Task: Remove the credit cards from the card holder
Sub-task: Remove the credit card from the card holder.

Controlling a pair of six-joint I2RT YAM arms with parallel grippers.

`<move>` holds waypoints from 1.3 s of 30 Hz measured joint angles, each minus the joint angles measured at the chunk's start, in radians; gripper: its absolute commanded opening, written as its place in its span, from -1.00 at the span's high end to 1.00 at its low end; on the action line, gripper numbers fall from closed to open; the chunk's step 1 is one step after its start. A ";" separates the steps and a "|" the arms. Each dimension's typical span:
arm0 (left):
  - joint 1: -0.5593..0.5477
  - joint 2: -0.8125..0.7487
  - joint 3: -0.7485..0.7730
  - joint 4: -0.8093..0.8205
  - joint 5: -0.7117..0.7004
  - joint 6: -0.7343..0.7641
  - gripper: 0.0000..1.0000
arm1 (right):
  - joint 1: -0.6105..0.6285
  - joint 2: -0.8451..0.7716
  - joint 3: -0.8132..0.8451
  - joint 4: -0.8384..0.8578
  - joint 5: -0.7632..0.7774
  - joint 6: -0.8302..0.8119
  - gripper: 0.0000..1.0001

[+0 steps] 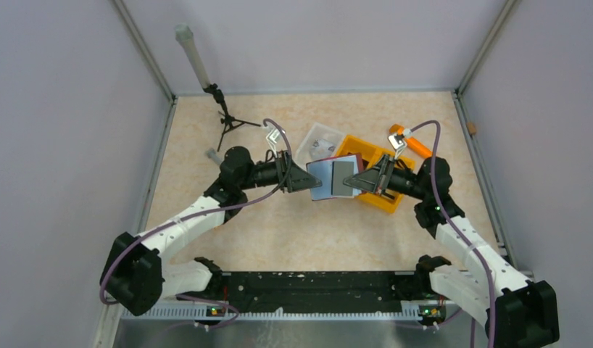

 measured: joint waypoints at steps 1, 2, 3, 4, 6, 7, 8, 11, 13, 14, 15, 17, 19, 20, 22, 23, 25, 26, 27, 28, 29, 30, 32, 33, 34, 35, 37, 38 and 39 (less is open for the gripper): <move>-0.012 0.015 0.001 0.013 0.000 -0.006 0.24 | 0.000 0.000 0.000 0.002 0.000 0.002 1.00; -0.023 0.033 0.003 0.024 0.000 -0.012 0.25 | 0.000 0.000 0.000 0.005 -0.001 0.006 1.00; -0.032 0.049 0.006 0.032 0.000 -0.018 0.27 | 0.000 0.001 -0.001 0.012 -0.001 0.009 1.00; -0.041 0.066 0.011 0.040 0.000 -0.023 0.31 | 0.000 0.001 -0.002 0.019 -0.001 0.014 1.00; -0.054 0.092 0.019 0.061 0.000 -0.034 0.32 | 0.000 0.001 -0.007 0.027 -0.004 0.020 1.00; -0.060 0.102 0.023 0.069 0.000 -0.039 0.34 | 0.000 0.001 -0.008 0.028 -0.005 0.024 1.00; -0.063 0.108 0.027 0.074 0.000 -0.043 0.36 | 0.000 0.001 -0.009 0.031 -0.005 0.027 1.00; -0.069 0.126 0.040 0.109 0.001 -0.057 0.43 | 0.001 0.001 -0.009 0.041 -0.008 0.032 1.00; -0.070 0.135 0.050 0.135 0.002 -0.066 0.47 | 0.001 0.001 -0.012 0.049 -0.009 0.034 1.00; -0.070 0.139 0.053 0.143 0.002 -0.070 0.48 | 0.001 0.001 -0.014 0.051 -0.011 0.034 1.00; -0.071 0.141 0.054 0.151 0.002 -0.075 0.49 | 0.002 0.002 -0.015 0.053 -0.011 0.034 1.00; -0.072 0.150 0.060 0.168 0.004 -0.079 0.50 | 0.005 0.002 -0.020 0.060 -0.012 0.034 1.00; -0.073 0.159 0.064 0.178 0.005 -0.084 0.44 | 0.008 0.004 -0.021 0.064 -0.015 0.040 1.00; -0.074 0.166 0.066 0.184 0.005 -0.087 0.41 | 0.010 0.006 -0.021 0.068 -0.016 0.042 1.00; -0.077 0.176 0.068 0.191 0.008 -0.093 0.39 | 0.012 0.010 -0.021 0.073 -0.016 0.047 1.00; -0.080 0.181 0.070 0.194 0.010 -0.097 0.47 | 0.014 0.012 -0.022 0.075 -0.016 0.050 1.00; -0.084 0.192 0.075 0.203 0.015 -0.102 0.75 | 0.014 0.017 -0.022 0.077 -0.019 0.051 1.00; -0.085 0.198 0.076 0.211 0.017 -0.106 0.86 | 0.014 0.018 -0.022 0.079 -0.020 0.053 1.00; -0.084 0.204 0.076 0.217 0.019 -0.111 0.93 | 0.014 0.019 -0.022 0.084 -0.020 0.053 1.00; -0.084 0.209 0.076 0.224 0.019 -0.117 0.95 | 0.014 0.019 -0.022 0.087 -0.021 0.054 1.00; -0.084 0.212 0.076 0.230 0.022 -0.123 0.95 | 0.014 0.018 -0.022 0.090 -0.021 0.053 1.00; -0.084 0.214 0.076 0.234 0.023 -0.127 0.93 | 0.014 0.018 -0.022 0.089 -0.020 0.053 1.00; -0.083 0.214 0.076 0.242 0.026 -0.129 0.78 | 0.014 0.018 -0.022 0.090 -0.020 0.052 1.00; -0.083 0.214 0.076 0.244 0.027 -0.130 0.62 | 0.014 0.016 -0.022 0.090 -0.019 0.052 1.00; -0.082 0.214 0.076 0.245 0.027 -0.130 0.51 | 0.014 0.015 -0.022 0.090 -0.020 0.051 1.00; -0.082 0.214 0.076 0.248 0.029 -0.132 0.45 | 0.014 0.014 -0.022 0.090 -0.019 0.050 1.00; -0.078 0.212 0.074 0.262 0.032 -0.140 0.47 | 0.015 0.013 -0.022 0.088 -0.019 0.049 1.00; -0.076 0.211 0.070 0.276 0.035 -0.146 0.49 | 0.016 0.013 -0.022 0.087 -0.019 0.049 1.00; -0.073 0.209 0.067 0.289 0.039 -0.154 0.56 | 0.016 0.013 -0.022 0.088 -0.020 0.049 1.00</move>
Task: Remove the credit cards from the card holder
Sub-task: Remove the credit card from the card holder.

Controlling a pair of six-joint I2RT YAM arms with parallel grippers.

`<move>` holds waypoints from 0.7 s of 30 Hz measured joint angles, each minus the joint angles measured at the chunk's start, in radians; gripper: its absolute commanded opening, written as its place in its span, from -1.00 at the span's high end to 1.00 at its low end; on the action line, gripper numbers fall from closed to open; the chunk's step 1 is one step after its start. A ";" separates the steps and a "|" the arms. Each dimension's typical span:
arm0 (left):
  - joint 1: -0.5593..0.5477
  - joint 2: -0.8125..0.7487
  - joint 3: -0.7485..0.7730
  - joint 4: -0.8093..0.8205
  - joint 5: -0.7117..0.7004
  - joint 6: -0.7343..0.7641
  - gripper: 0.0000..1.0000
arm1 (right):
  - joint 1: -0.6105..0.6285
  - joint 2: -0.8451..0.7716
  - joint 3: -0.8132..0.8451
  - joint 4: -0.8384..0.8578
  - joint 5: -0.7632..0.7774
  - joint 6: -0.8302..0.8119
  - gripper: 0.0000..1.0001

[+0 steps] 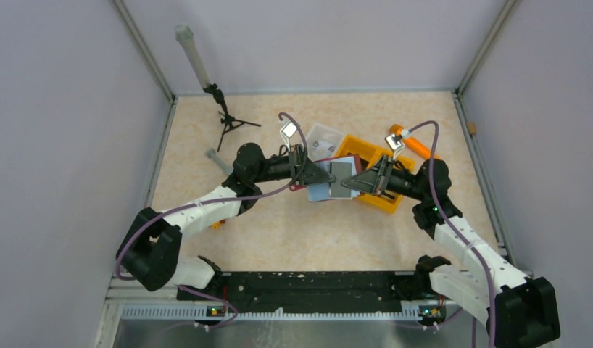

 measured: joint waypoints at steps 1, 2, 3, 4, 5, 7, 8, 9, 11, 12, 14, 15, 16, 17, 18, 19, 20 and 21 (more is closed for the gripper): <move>0.002 0.000 -0.002 0.010 0.003 -0.006 0.65 | 0.002 0.000 0.000 0.000 0.000 0.000 1.00; 0.004 0.000 -0.004 0.019 0.006 -0.013 0.73 | 0.004 0.000 0.000 0.001 0.000 0.000 1.00; 0.006 0.000 -0.008 0.028 0.010 -0.020 0.79 | 0.005 0.000 0.000 0.003 -0.001 0.001 1.00; 0.007 0.000 -0.011 0.035 0.011 -0.027 0.80 | 0.005 -0.001 0.000 0.005 -0.003 0.003 1.00; 0.007 0.000 -0.013 0.042 0.014 -0.032 0.81 | 0.006 -0.001 0.000 0.010 -0.004 0.005 1.00; 0.009 0.000 -0.017 0.057 0.018 -0.042 0.70 | 0.006 -0.002 0.000 0.018 -0.009 0.010 1.00; 0.010 0.000 -0.018 0.067 0.019 -0.051 0.65 | 0.006 -0.003 0.000 0.024 -0.010 0.011 1.00; 0.011 0.000 -0.019 0.080 0.021 -0.058 0.64 | 0.006 -0.003 0.000 0.030 -0.011 0.015 1.00; 0.015 0.001 -0.024 0.116 0.029 -0.081 0.69 | 0.006 -0.004 0.000 0.041 -0.015 0.022 1.00; 0.017 0.001 -0.026 0.133 0.033 -0.092 0.73 | 0.006 -0.004 0.000 0.047 -0.018 0.027 1.00; 0.019 0.001 -0.032 0.156 0.039 -0.108 0.88 | 0.010 -0.004 0.000 0.061 -0.022 0.036 1.00; 0.021 0.001 -0.033 0.165 0.042 -0.113 0.96 | 0.011 -0.004 0.000 0.066 -0.023 0.040 1.00; 0.021 0.001 -0.034 0.172 0.044 -0.117 1.00 | 0.011 -0.004 0.000 0.072 -0.024 0.045 1.00; 0.021 0.001 -0.035 0.177 0.044 -0.122 1.00 | 0.011 -0.004 0.000 0.079 -0.026 0.046 1.00; 0.022 0.002 -0.035 0.180 0.044 -0.125 1.00 | 0.011 -0.004 0.000 0.086 -0.027 0.050 1.00; 0.022 0.003 -0.035 0.184 0.045 -0.127 1.00 | 0.011 -0.004 0.000 0.090 -0.027 0.052 1.00; 0.023 0.003 -0.035 0.187 0.045 -0.129 1.00 | 0.011 -0.004 0.000 0.092 -0.027 0.053 1.00; 0.023 0.003 -0.035 0.188 0.045 -0.130 1.00 | 0.011 -0.004 0.000 0.092 -0.028 0.054 0.97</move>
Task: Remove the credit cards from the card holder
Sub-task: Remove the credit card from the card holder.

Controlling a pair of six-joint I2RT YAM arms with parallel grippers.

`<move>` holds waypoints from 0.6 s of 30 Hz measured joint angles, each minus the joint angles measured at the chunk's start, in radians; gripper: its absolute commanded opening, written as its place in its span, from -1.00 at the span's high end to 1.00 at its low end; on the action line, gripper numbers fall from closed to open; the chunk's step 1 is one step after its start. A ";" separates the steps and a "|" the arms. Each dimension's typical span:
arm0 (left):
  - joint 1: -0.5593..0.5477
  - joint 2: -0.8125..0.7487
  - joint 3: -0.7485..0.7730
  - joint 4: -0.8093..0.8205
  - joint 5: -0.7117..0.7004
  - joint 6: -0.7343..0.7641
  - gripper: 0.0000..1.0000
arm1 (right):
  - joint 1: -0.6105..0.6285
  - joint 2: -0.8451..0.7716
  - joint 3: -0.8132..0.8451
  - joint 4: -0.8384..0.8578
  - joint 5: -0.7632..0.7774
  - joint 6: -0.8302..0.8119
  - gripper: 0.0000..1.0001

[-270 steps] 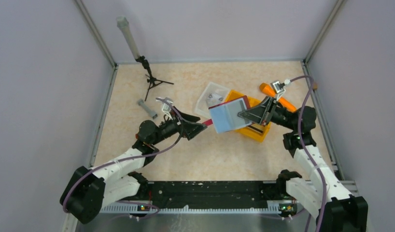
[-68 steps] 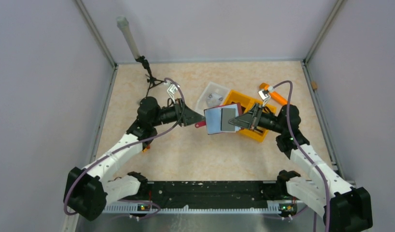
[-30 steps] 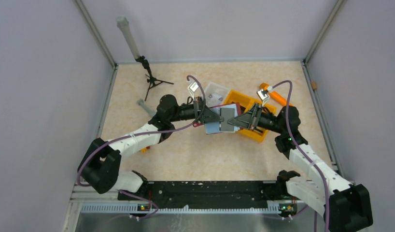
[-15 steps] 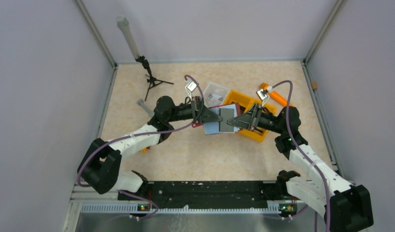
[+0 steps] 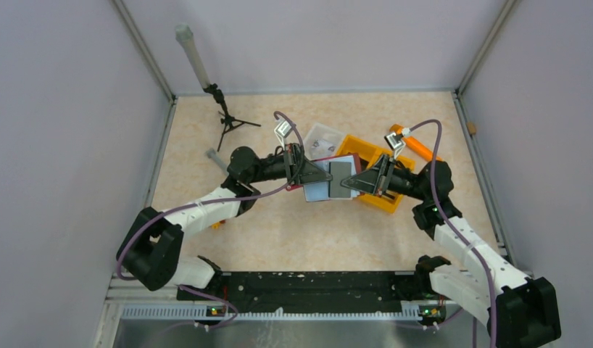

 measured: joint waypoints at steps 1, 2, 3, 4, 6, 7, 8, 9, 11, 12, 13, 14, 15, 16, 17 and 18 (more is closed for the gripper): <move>0.000 0.000 0.000 0.000 0.000 0.000 1.00 | 0.000 0.000 0.000 0.000 -0.001 0.001 0.92; 0.001 0.000 0.000 0.000 0.000 0.000 1.00 | 0.000 0.000 0.000 0.000 -0.001 0.001 0.86; 0.002 0.000 -0.001 0.000 0.000 0.000 1.00 | 0.000 0.000 0.000 0.000 -0.001 0.002 0.80; 0.005 0.000 -0.001 0.000 0.002 0.001 1.00 | 0.000 0.000 0.000 0.000 0.000 0.002 0.78; 0.009 0.000 -0.005 -0.001 0.007 0.001 1.00 | 0.000 0.000 0.000 -0.002 0.000 0.000 0.80; 0.013 -0.002 -0.008 -0.002 0.010 0.002 1.00 | 0.001 0.000 0.001 -0.008 0.000 -0.002 0.90; 0.019 -0.005 -0.013 -0.004 0.013 0.002 1.00 | 0.001 0.000 0.001 -0.013 0.001 -0.006 0.97; 0.027 -0.010 -0.019 -0.009 0.018 0.003 1.00 | 0.001 0.000 0.002 -0.024 0.002 -0.010 0.99; 0.047 -0.025 -0.033 -0.013 0.023 0.005 1.00 | 0.001 0.000 0.003 -0.042 0.002 -0.020 1.00; 0.057 -0.034 -0.040 -0.013 0.026 0.006 1.00 | 0.001 0.000 0.003 -0.048 0.003 -0.024 1.00; 0.066 -0.043 -0.044 -0.014 0.026 0.006 1.00 | -0.001 0.000 0.003 -0.060 0.003 -0.028 1.00; 0.073 -0.052 -0.047 -0.014 0.026 0.006 1.00 | -0.001 0.000 0.003 -0.067 0.003 -0.029 1.00; 0.082 -0.063 -0.050 -0.014 0.026 0.009 1.00 | -0.001 0.000 0.003 -0.075 0.004 -0.029 1.00; 0.085 -0.069 -0.051 -0.014 0.026 0.010 1.00 | -0.001 0.000 0.003 -0.077 0.003 -0.030 1.00; 0.086 -0.076 -0.054 -0.014 0.026 0.013 0.96 | -0.001 0.000 0.003 -0.080 0.003 -0.030 1.00; 0.086 -0.081 -0.055 -0.016 0.026 0.016 0.73 | -0.001 0.000 0.003 -0.082 0.003 -0.031 1.00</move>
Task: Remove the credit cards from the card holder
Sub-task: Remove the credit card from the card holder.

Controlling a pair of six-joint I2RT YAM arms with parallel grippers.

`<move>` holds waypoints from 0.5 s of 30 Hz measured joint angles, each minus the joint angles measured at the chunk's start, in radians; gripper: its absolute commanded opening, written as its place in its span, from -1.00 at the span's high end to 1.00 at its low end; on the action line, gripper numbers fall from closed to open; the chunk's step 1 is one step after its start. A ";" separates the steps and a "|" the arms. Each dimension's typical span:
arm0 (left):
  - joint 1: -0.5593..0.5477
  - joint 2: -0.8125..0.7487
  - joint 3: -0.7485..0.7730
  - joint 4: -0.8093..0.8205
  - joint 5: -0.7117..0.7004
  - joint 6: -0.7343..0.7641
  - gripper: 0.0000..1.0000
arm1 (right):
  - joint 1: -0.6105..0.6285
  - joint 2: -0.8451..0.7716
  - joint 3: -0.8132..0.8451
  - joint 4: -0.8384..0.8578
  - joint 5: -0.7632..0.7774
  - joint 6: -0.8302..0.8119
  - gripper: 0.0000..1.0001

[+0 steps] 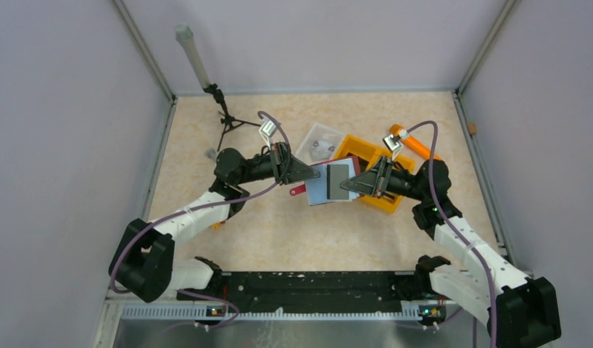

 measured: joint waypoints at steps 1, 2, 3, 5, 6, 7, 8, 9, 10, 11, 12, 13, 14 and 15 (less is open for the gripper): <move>0.000 -0.005 -0.001 -0.002 0.002 0.005 0.49 | 0.000 0.000 0.000 -0.001 0.000 0.000 1.00; 0.000 -0.006 -0.001 -0.003 0.004 0.010 0.28 | 0.000 0.000 0.000 -0.001 0.000 0.000 1.00; 0.000 -0.007 -0.001 -0.005 0.006 0.010 0.13 | 0.000 0.000 0.000 0.000 0.000 0.000 1.00; -0.002 -0.007 -0.002 -0.013 0.008 0.013 0.02 | 0.000 0.000 0.000 0.000 0.000 0.002 0.98; -0.003 -0.007 -0.002 -0.017 0.009 0.013 -0.01 | 0.000 0.000 0.000 0.000 0.000 0.003 0.98; -0.005 -0.007 -0.002 -0.020 0.009 0.016 -0.04 | 0.000 0.000 0.000 0.001 0.000 0.003 0.98; -0.010 -0.007 -0.002 -0.024 0.008 0.018 -0.05 | 0.000 0.000 0.000 0.003 0.000 0.004 0.98; -0.017 -0.006 -0.001 -0.033 0.007 0.025 -0.06 | 0.000 0.001 0.000 0.008 0.000 0.006 0.99; -0.024 -0.006 0.000 -0.042 0.007 0.032 -0.09 | 0.000 0.001 0.000 0.012 0.000 0.008 0.99; -0.033 -0.005 0.002 -0.056 0.007 0.040 -0.10 | 0.000 0.001 0.000 0.018 0.000 0.012 0.99; -0.040 -0.002 0.005 -0.066 0.006 0.046 -0.09 | 0.000 0.001 0.000 0.022 -0.001 0.013 0.99; -0.046 0.002 0.008 -0.074 0.007 0.053 -0.07 | 0.000 0.001 0.000 0.027 -0.001 0.014 0.99; -0.052 0.007 0.012 -0.082 0.007 0.057 -0.03 | 0.000 0.001 0.000 0.029 -0.001 0.015 0.99; -0.057 0.011 0.016 -0.085 0.006 0.060 0.02 | 0.000 0.001 0.000 0.029 0.000 0.015 0.99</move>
